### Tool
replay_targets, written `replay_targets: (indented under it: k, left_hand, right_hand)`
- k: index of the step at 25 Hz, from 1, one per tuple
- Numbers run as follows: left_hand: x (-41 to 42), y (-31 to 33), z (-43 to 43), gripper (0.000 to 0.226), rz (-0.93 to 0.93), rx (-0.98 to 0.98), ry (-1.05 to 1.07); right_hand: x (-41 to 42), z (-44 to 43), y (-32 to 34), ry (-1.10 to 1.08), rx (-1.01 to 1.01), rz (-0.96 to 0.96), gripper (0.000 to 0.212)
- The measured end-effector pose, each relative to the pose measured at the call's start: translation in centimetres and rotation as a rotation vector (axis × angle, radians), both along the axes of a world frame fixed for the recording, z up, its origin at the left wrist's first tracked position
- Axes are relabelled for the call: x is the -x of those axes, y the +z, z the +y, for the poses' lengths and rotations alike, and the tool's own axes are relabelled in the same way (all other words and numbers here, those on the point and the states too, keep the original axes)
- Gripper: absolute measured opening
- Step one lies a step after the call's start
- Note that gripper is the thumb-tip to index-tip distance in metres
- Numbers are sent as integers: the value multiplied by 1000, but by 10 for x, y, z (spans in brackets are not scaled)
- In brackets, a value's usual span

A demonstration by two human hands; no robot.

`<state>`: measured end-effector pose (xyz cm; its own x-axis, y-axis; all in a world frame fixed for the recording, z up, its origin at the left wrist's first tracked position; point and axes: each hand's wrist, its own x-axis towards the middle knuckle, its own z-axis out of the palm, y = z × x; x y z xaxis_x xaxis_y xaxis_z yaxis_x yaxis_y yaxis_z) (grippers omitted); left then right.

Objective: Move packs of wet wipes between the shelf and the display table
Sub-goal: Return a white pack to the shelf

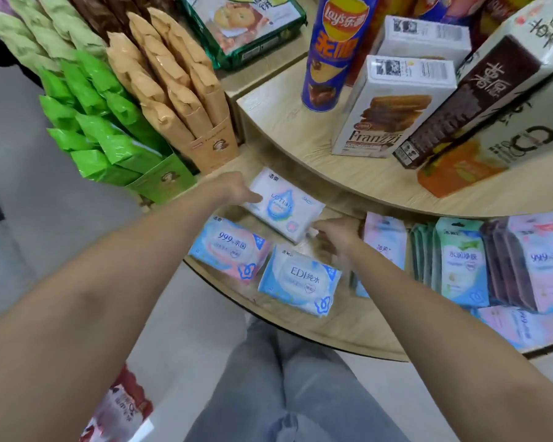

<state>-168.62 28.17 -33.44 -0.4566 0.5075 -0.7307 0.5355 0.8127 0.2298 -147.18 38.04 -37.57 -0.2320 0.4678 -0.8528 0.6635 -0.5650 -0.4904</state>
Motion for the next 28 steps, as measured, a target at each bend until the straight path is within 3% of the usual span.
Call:
replay_targets:
  k: [3, 5, 7, 11, 14, 16, 20, 24, 28]
  left_hand:
    - [-9, -31, 10, 88, -81, -3, 176]
    - [-13, -37, 14, 97, -78, -20, 199]
    - [-12, -38, 15, 100, -90, -39, 220]
    - [0, -31, 10, 72, -297, -190, 450]
    - [2, -10, -3, 59, -487, -316, 539]
    - [2, 6, -17, 45, -468, -392, 562]
    - [3, 45, -48, 26, -481, -566, 755]
    - [-16, 85, -89, 38, -469, -761, 931]
    - [-54, 109, -112, 35, -509, -865, 916]
  right_hand:
    - [20, -7, -13, -148, 116, 78, 27]
    - [30, -10, -19, -247, 148, 128, 50]
    - [35, -7, -20, -329, 198, 177, 59]
    - [32, 2, -5, -323, 280, 303, 25]
    - [23, 1, 12, -316, 384, 453, 39]
    - [18, -3, 24, -274, 410, 515, 55]
    - [4, -6, 54, -262, 335, 516, 43]
    - [-20, -4, 98, -235, 228, 572, 28]
    - [-61, -19, 139, -272, 30, 611, 25]
